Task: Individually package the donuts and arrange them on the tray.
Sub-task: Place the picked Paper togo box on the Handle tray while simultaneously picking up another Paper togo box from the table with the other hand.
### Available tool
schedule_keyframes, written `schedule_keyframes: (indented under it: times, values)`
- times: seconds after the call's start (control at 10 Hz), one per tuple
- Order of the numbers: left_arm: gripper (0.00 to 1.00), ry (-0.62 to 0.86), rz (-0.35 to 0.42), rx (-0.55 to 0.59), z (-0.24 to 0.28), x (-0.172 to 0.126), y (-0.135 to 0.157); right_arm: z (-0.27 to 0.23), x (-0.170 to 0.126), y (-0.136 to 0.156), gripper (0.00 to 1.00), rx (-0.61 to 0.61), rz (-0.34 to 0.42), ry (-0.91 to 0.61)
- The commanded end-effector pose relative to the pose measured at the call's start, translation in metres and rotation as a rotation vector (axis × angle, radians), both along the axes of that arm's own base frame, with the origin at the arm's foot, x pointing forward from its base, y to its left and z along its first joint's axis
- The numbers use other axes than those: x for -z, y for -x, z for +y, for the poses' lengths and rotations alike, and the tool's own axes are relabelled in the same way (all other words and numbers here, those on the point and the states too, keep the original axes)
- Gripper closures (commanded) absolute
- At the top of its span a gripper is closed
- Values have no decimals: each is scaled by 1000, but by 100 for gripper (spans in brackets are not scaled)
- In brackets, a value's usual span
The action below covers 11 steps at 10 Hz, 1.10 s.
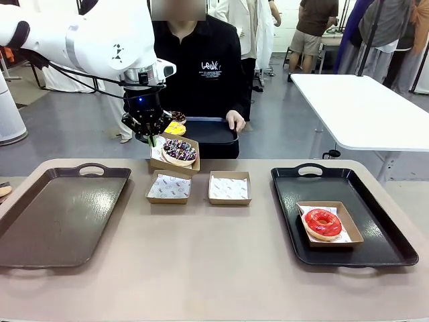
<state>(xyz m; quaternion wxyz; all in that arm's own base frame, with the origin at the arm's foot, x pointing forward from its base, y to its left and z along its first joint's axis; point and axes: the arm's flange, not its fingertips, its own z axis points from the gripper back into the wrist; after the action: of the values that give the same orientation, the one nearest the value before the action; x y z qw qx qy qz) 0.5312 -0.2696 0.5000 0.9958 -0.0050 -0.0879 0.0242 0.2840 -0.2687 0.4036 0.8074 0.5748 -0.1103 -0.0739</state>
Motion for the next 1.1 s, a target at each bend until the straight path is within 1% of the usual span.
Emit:
schedule_keyframes:
  times: [0.0, 0.1, 0.2, 0.4, 0.5, 0.7, 0.8, 0.9, 1.0]
  values:
    - [99, 0, 0, 0, 0, 0, 0, 0, 0, 0, 0, 0, 0, 0]
    - [99, 9, -26, 31, 7, -14, 10, 15, -23, -3, 0, -44, -38, 49]
    - [99, 11, -33, 56, 21, -28, 14, 31, -49, -10, 0, -56, -62, 117]
    - [99, 22, -39, 89, 61, -45, 29, 68, -110, -28, 0, -84, -83, 206]
    - [99, 18, -32, 99, 79, -49, 34, 88, -136, -39, 0, -86, -93, 255]
    - [99, 1, -11, 140, 114, -44, 53, 143, -180, -75, 0, -99, -62, 384]
    - [99, -1, -2, 157, 129, -39, 62, 173, -186, -92, 0, -94, -57, 468]
    - [99, 6, 14, 159, 144, -34, 73, 204, -185, -107, 0, -92, -62, 555]
    - [99, 21, 27, 162, 157, -32, 83, 233, -182, -121, 0, -94, -68, 606]
